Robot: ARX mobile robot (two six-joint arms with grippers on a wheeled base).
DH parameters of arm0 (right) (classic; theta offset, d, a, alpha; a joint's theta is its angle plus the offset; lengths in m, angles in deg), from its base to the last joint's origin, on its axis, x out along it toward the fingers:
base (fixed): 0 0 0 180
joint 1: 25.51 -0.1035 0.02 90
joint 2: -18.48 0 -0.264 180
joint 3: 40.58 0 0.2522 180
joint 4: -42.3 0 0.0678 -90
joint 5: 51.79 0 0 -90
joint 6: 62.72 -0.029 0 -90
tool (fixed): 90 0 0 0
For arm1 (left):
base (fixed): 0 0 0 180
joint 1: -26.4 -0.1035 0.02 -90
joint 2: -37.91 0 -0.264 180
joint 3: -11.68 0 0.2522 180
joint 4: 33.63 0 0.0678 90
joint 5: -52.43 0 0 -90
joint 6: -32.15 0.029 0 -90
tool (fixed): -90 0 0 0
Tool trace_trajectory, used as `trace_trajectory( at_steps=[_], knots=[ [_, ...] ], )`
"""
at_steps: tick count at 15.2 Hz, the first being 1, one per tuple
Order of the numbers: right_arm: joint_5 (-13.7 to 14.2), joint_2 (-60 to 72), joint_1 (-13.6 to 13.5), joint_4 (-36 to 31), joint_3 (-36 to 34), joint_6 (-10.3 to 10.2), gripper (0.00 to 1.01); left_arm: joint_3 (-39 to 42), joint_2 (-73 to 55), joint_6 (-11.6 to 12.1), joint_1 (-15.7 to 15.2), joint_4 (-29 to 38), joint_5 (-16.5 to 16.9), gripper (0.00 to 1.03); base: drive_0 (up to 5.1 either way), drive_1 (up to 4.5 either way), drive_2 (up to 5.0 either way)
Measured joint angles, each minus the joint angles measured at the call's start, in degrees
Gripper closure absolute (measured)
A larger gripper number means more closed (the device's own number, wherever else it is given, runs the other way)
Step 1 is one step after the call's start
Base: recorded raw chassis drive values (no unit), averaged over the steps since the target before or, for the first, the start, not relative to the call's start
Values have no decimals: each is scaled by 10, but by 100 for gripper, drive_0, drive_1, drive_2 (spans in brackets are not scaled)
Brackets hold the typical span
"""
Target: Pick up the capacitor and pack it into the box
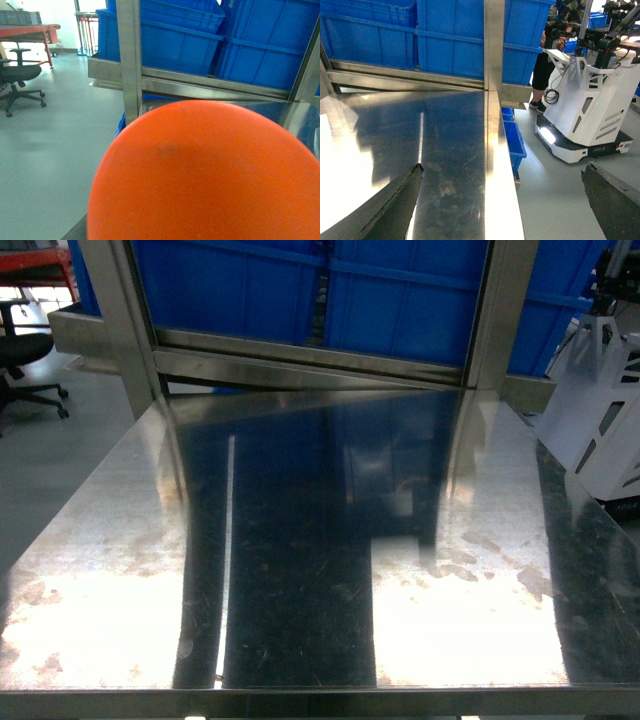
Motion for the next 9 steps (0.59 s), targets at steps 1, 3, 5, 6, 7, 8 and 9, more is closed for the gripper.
trace_trajectory(
  at_steps=[1, 3, 5, 6, 7, 8, 9],
  knots=[
    [0, 0, 0, 0, 0, 0, 3, 0, 16, 0, 0, -17, 0, 59, 0, 0, 0],
    [0, 0, 0, 0, 0, 0, 3, 0, 42, 0, 0, -40, 0, 59, 0, 0, 0],
    [0, 0, 0, 0, 0, 0, 3, 0, 64, 0, 0, -65, 0, 59, 0, 0, 0],
    [0, 0, 0, 0, 0, 0, 3, 0, 74, 0, 0, -74, 0, 59, 0, 0, 0],
    [0, 0, 0, 0, 0, 0, 3, 0, 85, 0, 0, -87, 0, 59, 0, 0, 0],
    [0, 0, 0, 0, 0, 0, 3, 0, 136, 0, 0, -168, 1, 59, 0, 0, 0],
    [0, 0, 0, 0, 0, 0, 3, 0, 170, 0, 0, -188, -1, 59, 0, 0, 0]
  ],
)
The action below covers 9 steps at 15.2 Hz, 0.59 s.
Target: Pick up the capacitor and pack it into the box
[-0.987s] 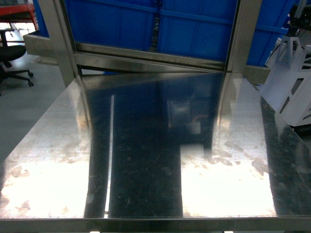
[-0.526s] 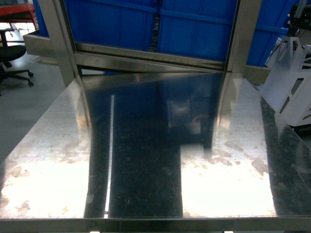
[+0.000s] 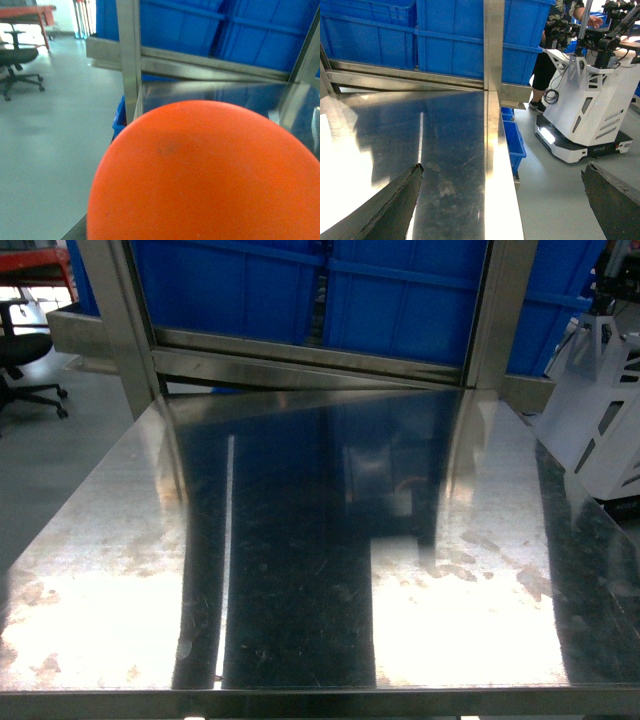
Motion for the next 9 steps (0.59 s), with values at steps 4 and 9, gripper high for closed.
trace_trajectory(
  at_steps=[4, 9],
  knots=[
    [0, 0, 0, 0, 0, 0, 3, 0, 4, 0, 0, 2, 1, 59, 0, 0, 0],
    [0, 0, 0, 0, 0, 0, 3, 0, 4, 0, 0, 6, 1, 59, 0, 0, 0]
  ],
)
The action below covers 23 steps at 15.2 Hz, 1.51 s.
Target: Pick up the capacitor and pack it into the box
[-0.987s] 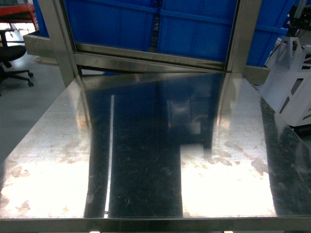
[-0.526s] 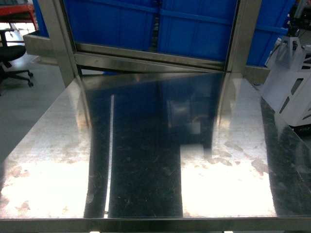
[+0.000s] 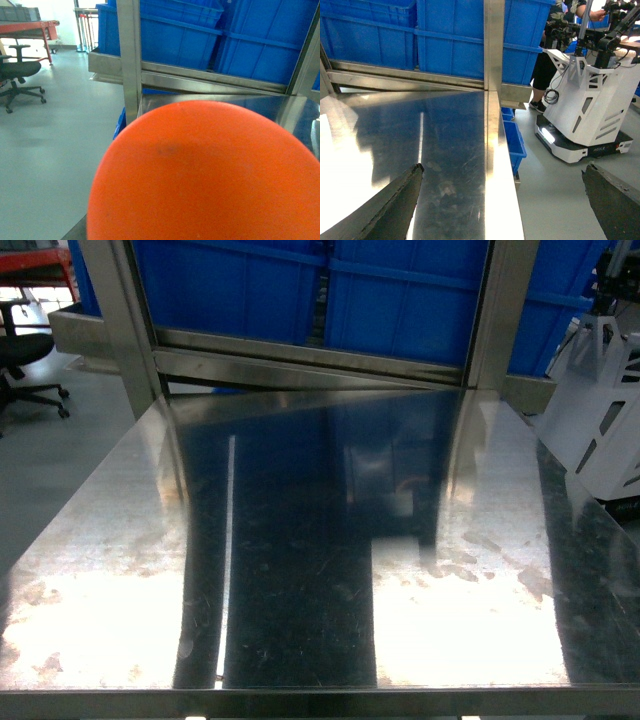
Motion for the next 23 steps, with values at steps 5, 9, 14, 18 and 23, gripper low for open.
trace_trajectory(
  at_steps=[5, 9, 14, 18, 23],
  knots=[
    [0, 0, 0, 0, 0, 0, 3, 0, 0, 0, 0, 0, 0, 59, 0, 0, 0],
    [0, 0, 0, 0, 0, 0, 3, 0, 0, 0, 0, 0, 0, 59, 0, 0, 0],
    [0, 0, 0, -1, 0, 0, 3, 0, 0, 0, 0, 2, 0, 59, 0, 0, 0],
    [0, 0, 0, -1, 0, 0, 3, 0, 0, 0, 0, 1, 0, 59, 0, 0, 0],
    [0, 0, 0, 0, 0, 0, 3, 0, 0, 1, 0, 0, 0, 59, 0, 0, 0]
  ],
)
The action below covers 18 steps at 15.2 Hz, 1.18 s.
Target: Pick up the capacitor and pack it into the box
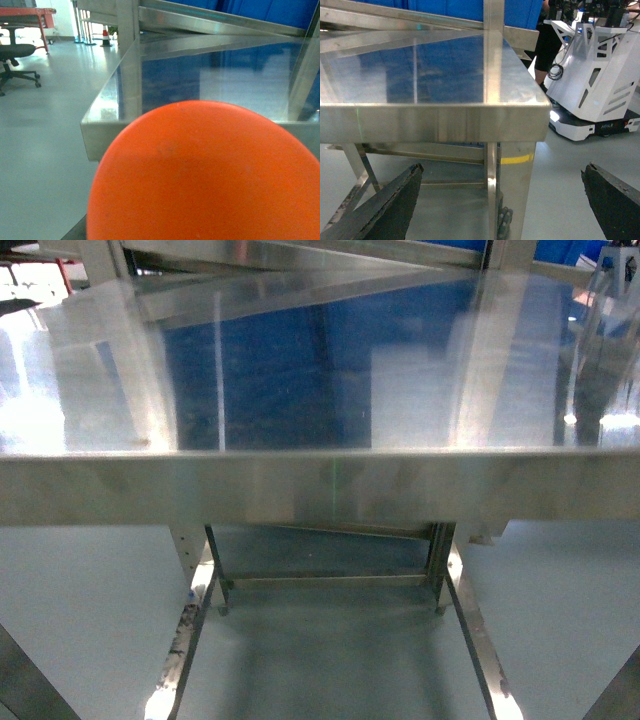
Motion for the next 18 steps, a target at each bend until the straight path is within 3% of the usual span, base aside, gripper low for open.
trace_trajectory(
  at_steps=[18],
  knots=[
    [0, 0, 0, 0, 0, 0, 3, 0, 0, 0, 0, -1, 0, 59, 0, 0, 0]
  ],
)
